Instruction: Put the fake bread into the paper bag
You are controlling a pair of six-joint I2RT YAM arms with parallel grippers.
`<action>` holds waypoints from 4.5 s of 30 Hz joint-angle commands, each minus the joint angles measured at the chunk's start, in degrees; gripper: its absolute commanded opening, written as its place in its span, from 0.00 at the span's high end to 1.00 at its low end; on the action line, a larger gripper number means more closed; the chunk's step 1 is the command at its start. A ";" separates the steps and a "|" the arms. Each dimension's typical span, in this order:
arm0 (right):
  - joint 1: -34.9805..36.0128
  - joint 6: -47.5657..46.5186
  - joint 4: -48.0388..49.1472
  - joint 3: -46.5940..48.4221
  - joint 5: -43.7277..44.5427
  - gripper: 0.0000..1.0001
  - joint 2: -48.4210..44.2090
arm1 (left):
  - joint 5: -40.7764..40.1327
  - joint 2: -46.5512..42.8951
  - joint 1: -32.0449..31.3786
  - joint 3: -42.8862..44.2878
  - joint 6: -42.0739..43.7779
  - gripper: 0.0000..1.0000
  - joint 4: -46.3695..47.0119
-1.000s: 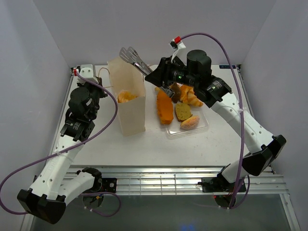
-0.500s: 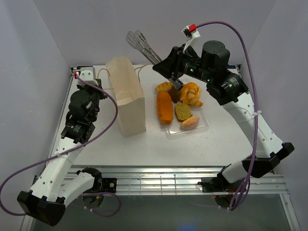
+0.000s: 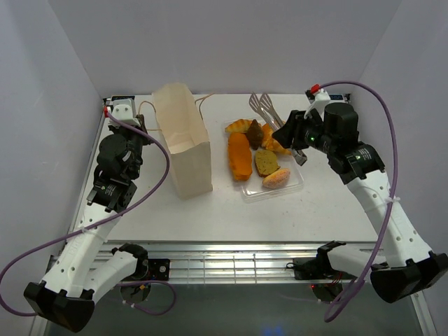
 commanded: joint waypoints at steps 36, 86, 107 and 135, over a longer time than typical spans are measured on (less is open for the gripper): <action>-3.34 -10.51 12.43 3.40 6.83 0.46 29.44 | 0.35 -1.61 0.23 1.25 -0.17 1.00 -1.69; 6.67 -7.35 -2.26 43.92 -9.34 0.92 18.45 | -0.79 -1.61 0.23 0.02 -0.44 1.00 -0.46; 17.48 -7.17 5.22 35.40 -9.87 0.82 24.78 | -0.08 -1.96 0.23 0.29 -0.70 1.00 -0.64; 14.85 -8.67 -0.23 15.02 10.59 0.55 2.21 | -2.37 -1.78 0.23 -0.24 0.36 1.00 -0.11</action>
